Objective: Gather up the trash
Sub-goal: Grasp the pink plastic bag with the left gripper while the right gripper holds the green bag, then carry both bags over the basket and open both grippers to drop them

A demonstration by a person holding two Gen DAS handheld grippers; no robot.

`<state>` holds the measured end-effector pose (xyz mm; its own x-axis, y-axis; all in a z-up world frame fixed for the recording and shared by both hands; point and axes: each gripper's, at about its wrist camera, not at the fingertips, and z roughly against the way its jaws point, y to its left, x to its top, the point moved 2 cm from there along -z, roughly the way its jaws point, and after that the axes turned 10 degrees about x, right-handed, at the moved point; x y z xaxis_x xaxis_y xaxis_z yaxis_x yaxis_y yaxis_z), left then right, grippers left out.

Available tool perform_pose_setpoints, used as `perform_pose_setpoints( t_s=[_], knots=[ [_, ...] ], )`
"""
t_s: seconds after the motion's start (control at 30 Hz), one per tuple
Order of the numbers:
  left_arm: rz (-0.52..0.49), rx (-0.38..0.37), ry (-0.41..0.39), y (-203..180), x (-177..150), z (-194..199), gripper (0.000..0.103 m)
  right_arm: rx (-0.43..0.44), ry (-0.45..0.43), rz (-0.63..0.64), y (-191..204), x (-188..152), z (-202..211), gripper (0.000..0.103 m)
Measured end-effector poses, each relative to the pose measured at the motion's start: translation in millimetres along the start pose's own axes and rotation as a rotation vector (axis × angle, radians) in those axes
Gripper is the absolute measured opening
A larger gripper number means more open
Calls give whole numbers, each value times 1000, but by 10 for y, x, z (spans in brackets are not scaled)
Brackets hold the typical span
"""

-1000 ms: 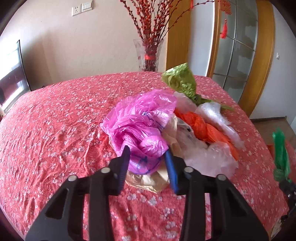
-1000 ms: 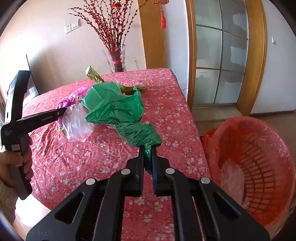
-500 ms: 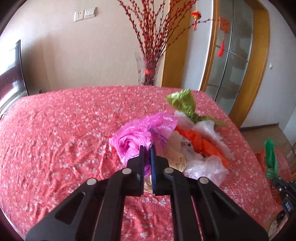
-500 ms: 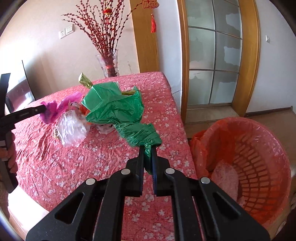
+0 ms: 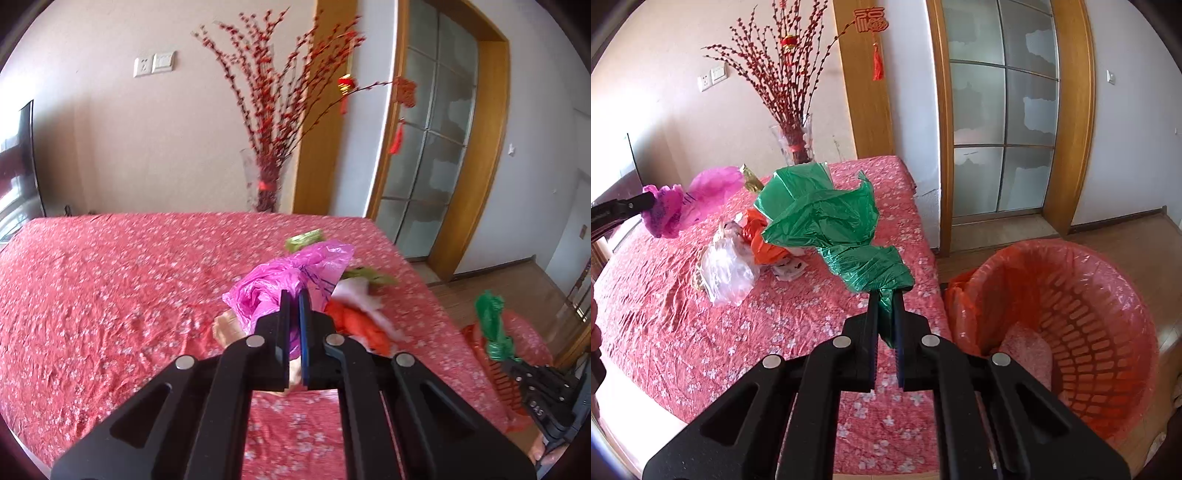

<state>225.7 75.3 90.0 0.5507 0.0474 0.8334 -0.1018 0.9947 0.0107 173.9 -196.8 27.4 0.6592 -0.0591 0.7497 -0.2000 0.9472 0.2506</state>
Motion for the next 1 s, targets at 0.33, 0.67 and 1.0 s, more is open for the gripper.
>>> perform_pose_setpoints(
  t_s=[0.33,0.67,1.0],
  knots=[
    [-52,-117,-23,-557,64,193,6,-43,-35,-33,-190,70,156,8],
    [-108,-249,0,-1237,-35,218,6,-110,-66,-92,-556,57,351,8],
    [-162,-365,31,-1900,-191,214,5,-199,-89,-180,-1011,-13,569,8]
  ],
)
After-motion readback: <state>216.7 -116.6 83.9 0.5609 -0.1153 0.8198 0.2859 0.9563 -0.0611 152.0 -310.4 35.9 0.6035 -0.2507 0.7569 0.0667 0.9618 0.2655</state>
